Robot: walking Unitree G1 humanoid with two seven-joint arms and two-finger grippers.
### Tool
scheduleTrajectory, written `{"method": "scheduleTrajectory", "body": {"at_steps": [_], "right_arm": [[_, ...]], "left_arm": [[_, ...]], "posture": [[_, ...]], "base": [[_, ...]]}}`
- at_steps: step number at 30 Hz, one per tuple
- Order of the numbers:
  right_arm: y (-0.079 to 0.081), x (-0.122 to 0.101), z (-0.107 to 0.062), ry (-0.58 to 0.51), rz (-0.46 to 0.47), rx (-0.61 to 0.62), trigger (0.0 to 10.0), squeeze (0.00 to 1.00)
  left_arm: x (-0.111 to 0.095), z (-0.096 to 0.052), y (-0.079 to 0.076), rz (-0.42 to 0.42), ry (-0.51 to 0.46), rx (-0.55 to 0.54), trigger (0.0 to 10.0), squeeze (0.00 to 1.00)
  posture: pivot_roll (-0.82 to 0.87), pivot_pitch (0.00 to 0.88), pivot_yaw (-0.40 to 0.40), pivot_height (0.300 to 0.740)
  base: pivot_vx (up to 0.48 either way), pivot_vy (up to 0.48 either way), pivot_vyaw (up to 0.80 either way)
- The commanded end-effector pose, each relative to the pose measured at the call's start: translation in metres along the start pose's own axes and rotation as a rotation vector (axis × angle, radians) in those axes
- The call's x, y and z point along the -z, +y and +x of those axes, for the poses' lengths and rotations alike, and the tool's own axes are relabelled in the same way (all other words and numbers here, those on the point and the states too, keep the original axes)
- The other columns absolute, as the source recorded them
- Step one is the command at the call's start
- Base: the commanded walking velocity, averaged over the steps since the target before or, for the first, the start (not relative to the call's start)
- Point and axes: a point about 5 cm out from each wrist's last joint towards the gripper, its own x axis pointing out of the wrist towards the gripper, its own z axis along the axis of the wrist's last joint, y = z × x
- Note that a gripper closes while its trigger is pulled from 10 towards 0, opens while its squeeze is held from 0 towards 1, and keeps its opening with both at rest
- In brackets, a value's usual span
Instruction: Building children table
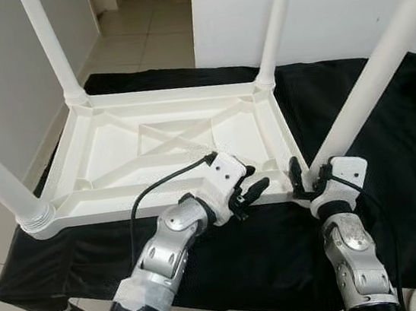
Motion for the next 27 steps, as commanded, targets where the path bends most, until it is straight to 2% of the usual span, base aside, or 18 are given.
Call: {"method": "scheduleTrajectory", "body": {"at_steps": [1, 2, 3, 4, 8, 12, 17, 19, 21, 25, 27], "right_arm": [[-0.002, 0.003, -0.003, 0.004, 0.003, -0.039, 10.0, 0.00], [-0.003, 0.003, -0.003, 0.004, -0.001, -0.061, 10.0, 0.00], [-0.005, 0.001, -0.005, 0.000, -0.013, -0.135, 10.0, 0.00], [-0.005, 0.001, -0.005, 0.000, -0.013, -0.135, 10.0, 0.00], [-0.016, -0.002, -0.011, 0.005, -0.075, -0.284, 10.0, 0.00], [-0.022, -0.002, -0.014, 0.008, -0.090, -0.333, 10.0, 0.00], [-0.024, -0.005, -0.019, 0.024, -0.117, -0.472, 10.0, 0.00], [-0.028, -0.012, -0.011, 0.040, -0.150, -0.569, 10.0, 0.00], [-0.031, -0.016, -0.006, 0.045, -0.171, -0.607, 10.0, 0.00], [-0.032, -0.018, -0.002, 0.052, -0.184, -0.631, 10.0, 0.00], [-0.034, -0.020, 0.008, 0.049, -0.218, -0.652, 10.0, 0.00]], "left_arm": [[0.001, 0.000, 0.002, 0.016, 0.005, 0.008, 10.0, 0.00], [0.001, 0.000, 0.002, 0.020, 0.007, 0.017, 10.0, 0.00], [-0.001, -0.001, 0.001, 0.021, 0.002, 0.042, 10.0, 0.00], [-0.001, -0.001, 0.001, 0.021, 0.002, 0.042, 10.0, 0.00], [-0.002, -0.004, -0.002, 0.019, 0.000, 0.089, 10.0, 0.00], [-0.002, -0.005, -0.003, 0.029, 0.005, 0.110, 10.0, 0.00], [-0.003, -0.006, -0.001, 0.027, 0.006, 0.115, 10.0, 0.00], [-0.002, -0.006, -0.004, 0.024, 0.011, 0.135, 10.0, 0.00], [-0.002, -0.005, -0.005, 0.025, 0.013, 0.143, 10.0, 0.00], [-0.003, -0.005, -0.006, 0.024, 0.013, 0.147, 10.0, 0.00], [-0.004, -0.003, -0.006, 0.024, 0.012, 0.146, 10.0, 0.00]], "posture": [[-0.12, 0.000, 0.021, 0.740], [-0.12, 0.000, 0.021, 0.740], [-0.12, 0.000, 0.030, 0.740], [-0.12, 0.000, 0.030, 0.740], [-0.12, 0.000, 0.045, 0.740], [-0.12, 0.000, 0.047, 0.740], [-0.13, 0.000, 0.061, 0.740], [-0.15, 0.000, 0.087, 0.740], [-0.15, 0.000, 0.083, 0.740], [-0.15, 0.000, 0.082, 0.740], [-0.14, 0.000, 0.069, 0.740]], "base": [[0.000, 0.000, 0.00], [0.000, 0.000, 0.00], [0.000, 0.000, 0.00], [0.000, 0.000, 0.00], [0.000, 0.000, 0.00], [0.000, 0.000, 0.00], [0.000, 0.000, 0.00], [0.000, 0.000, 0.00], [0.000, 0.000, 0.00], [0.000, 0.000, 0.00], [0.000, 0.000, 0.00]]}}
